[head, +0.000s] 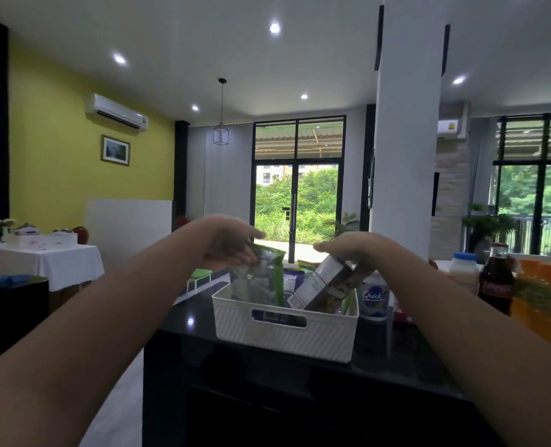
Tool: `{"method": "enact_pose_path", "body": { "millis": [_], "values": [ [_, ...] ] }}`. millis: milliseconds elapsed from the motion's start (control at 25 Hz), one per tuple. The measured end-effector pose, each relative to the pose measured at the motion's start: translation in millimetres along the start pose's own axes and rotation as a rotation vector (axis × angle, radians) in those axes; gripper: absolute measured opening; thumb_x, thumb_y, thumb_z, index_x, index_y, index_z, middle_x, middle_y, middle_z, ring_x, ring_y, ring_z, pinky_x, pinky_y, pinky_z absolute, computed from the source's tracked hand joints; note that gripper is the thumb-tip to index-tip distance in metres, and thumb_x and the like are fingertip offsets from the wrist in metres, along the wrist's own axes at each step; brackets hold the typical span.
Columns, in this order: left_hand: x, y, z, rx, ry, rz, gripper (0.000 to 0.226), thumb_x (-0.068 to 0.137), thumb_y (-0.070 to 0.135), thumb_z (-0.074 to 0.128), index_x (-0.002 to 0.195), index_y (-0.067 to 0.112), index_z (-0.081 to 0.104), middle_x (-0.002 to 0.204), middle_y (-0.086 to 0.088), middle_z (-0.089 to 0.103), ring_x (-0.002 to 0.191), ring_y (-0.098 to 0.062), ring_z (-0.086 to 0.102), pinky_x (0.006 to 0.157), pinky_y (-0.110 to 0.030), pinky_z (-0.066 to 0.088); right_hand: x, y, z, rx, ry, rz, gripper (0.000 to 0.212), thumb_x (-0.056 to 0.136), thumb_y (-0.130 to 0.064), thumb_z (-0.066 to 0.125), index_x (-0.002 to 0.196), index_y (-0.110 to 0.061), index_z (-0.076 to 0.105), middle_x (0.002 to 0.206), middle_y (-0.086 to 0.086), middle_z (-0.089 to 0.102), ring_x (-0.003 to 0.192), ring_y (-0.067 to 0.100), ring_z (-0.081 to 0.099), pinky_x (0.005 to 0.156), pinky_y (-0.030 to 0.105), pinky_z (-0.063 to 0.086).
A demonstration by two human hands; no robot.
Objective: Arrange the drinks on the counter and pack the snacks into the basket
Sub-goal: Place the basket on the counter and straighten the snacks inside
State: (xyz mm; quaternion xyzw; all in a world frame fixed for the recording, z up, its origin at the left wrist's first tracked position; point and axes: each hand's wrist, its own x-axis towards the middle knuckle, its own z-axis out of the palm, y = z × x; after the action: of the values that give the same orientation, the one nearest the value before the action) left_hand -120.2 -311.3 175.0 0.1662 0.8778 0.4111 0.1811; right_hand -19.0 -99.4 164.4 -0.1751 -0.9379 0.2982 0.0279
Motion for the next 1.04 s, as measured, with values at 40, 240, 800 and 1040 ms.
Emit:
{"method": "enact_pose_path", "body": {
  "millis": [40, 240, 800, 1040],
  "values": [
    [3.0, -1.9, 4.5, -0.033, 0.048, 0.007, 0.041, 0.096, 0.039, 0.048, 0.087, 0.001, 0.062, 0.065, -0.008, 0.071, 0.045, -0.013, 0.061, 0.041, -0.020, 0.049, 0.5, 1.3, 2.2, 0.028, -0.039, 0.006, 0.055, 0.095, -0.052, 0.048, 0.107, 0.001, 0.054, 0.104, 0.017, 0.060, 0.091, 0.035, 0.070, 0.084, 0.047, 0.058],
    [22.6, -19.5, 12.5, -0.226, 0.058, 0.088, 0.031, 0.093, 0.029, 0.055, 0.099, -0.002, 0.060, 0.071, -0.011, 0.070, 0.059, -0.018, 0.065, 0.061, -0.028, 0.058, 4.0, 22.8, 2.7, 0.153, -0.124, -0.117, 0.038, 0.093, -0.007, 0.056, 0.130, 0.001, 0.051, 0.134, 0.020, 0.055, 0.117, 0.034, 0.059, 0.088, 0.041, 0.054],
    [64.8, -62.6, 34.3, 0.973, 0.454, 0.410, 0.126, 0.048, 0.061, 0.081, 0.143, 0.039, 0.002, 0.156, -0.005, 0.007, 0.142, -0.036, -0.001, 0.110, -0.061, 0.000, -9.0, 13.5, 2.8, -0.434, 0.228, -0.420, 0.049, 0.078, -0.059, 0.064, 0.085, -0.012, 0.073, 0.075, 0.002, 0.074, 0.069, 0.015, 0.072, 0.064, 0.028, 0.059],
    [72.6, -66.5, 38.5, 1.022, 0.408, 0.389, 0.131, 0.052, 0.064, 0.078, 0.145, 0.039, -0.010, 0.158, -0.007, 0.002, 0.144, -0.034, -0.008, 0.110, -0.061, -0.008, -8.8, 12.9, 30.2, -0.419, 0.148, -0.460, 0.045, 0.093, -0.045, 0.054, 0.112, -0.006, 0.064, 0.104, 0.011, 0.069, 0.091, 0.025, 0.067, 0.073, 0.034, 0.059]
  ]
}}
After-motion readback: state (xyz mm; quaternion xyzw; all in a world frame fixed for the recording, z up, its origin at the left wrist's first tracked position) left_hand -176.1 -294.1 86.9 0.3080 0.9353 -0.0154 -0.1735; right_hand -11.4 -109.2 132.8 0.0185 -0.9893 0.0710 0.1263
